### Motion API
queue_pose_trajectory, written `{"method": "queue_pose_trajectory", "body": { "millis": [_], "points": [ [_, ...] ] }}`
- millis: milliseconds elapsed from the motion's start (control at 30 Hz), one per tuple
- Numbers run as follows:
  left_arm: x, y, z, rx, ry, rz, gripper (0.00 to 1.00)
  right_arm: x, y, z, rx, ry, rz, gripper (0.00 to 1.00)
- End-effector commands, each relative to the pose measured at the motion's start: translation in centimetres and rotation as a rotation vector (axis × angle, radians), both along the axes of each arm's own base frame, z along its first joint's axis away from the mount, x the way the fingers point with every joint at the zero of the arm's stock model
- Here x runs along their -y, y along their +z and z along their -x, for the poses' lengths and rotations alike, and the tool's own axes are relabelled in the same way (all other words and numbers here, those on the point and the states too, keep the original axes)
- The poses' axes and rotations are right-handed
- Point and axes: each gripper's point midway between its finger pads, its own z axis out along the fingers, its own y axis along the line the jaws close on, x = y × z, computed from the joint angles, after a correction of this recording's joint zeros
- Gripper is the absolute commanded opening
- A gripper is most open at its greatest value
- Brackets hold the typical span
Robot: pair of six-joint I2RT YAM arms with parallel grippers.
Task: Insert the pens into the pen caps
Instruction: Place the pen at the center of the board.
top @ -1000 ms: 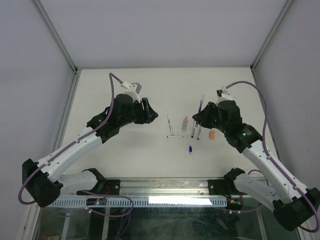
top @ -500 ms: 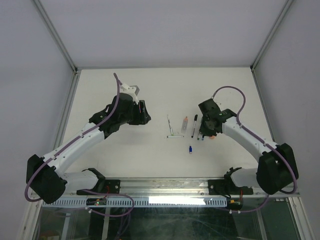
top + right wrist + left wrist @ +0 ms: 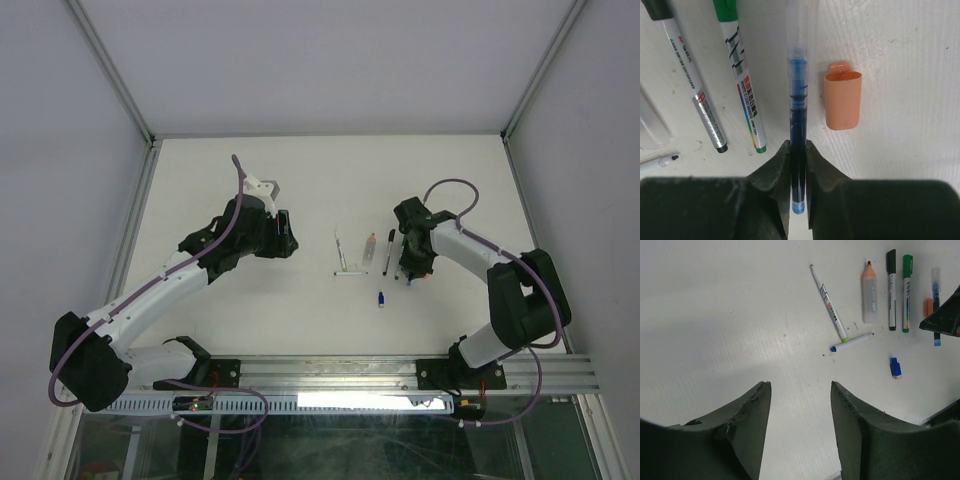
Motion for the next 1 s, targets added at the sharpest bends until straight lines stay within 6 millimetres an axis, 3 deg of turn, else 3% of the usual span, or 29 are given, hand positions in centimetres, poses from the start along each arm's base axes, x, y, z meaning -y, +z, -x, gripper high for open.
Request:
{"method": "queue_pose_trajectory", "body": {
  "millis": [0,300,500,667,800,967],
  "points": [
    [-0.3,2.1,-0.9,0.088,0.008,0.031,0.52,-0.6,-0.4,-0.8,0.006,0.012,-0.037,0.18],
    [-0.7,1.9,-1.2,0.096,0.01,0.012,0.52,-0.1,-1.0,-0.3,-0.047,0.011,-0.001,0.28],
    [-0.9,1.8,-1.3,0.092,0.015,0.013,0.52,0.0,3.4,-1.1,0.055,0.01,-0.022,0.3],
    [-0.6,1.6,-1.4,0.086,0.002,0.011,0.52,-1.7,7.5,-1.9,0.181,0.086,-0.132,0.3],
    [-0.6,1.7,-1.4,0.091,-0.003,0.009,0.52,-3.8,9.0,-2.6,0.256,0.157,-0.225,0.3],
    [-1.0,2.1,-1.6,0.112,0.011,0.002,0.52,-6.3,9.2,-3.6,0.288,0.194,-0.246,0.34]
  ]
}}
